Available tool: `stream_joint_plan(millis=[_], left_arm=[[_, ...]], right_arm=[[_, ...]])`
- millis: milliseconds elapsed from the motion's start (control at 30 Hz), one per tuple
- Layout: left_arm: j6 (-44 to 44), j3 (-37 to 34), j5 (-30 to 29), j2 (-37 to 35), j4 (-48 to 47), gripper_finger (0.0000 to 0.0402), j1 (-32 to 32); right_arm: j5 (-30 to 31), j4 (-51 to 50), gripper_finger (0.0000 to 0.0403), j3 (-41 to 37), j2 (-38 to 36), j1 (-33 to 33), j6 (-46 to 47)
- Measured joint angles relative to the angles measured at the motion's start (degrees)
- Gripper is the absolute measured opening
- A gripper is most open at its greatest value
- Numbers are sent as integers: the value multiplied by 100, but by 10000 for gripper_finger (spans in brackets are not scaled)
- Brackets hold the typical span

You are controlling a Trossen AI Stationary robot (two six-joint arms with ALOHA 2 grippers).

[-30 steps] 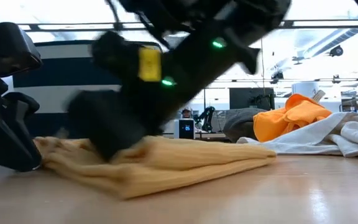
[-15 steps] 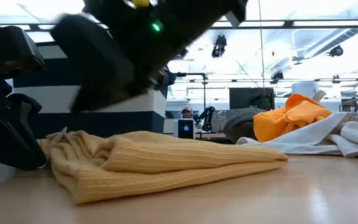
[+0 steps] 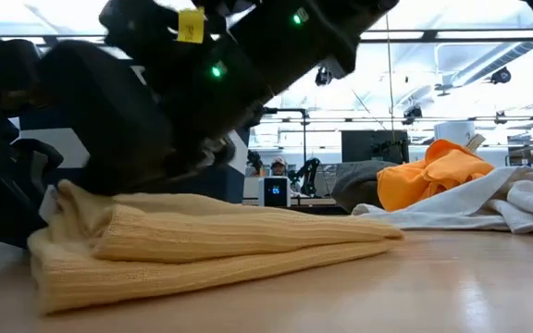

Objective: Fold towel
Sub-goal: Fold the yellow kitchen towel

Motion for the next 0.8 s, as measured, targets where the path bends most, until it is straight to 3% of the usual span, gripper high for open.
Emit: stream_joint_plan(millis=[233,500,667,800], left_arm=[[10,-3,138,-154,-94,77,25],[52,-32,423,-752,-907,77,26],[49,-33,863,-1340,-1476,77,-41],[-116,-28,1092,-1805,-1282,77,-358]], right_arm=[[-62,-78,116,191,-154,0,-357],[238,-1427,104,165,-472,6,13],[107,-1172,111,163,-458,85,293],[101,-865,136,140,-361,117,573]])
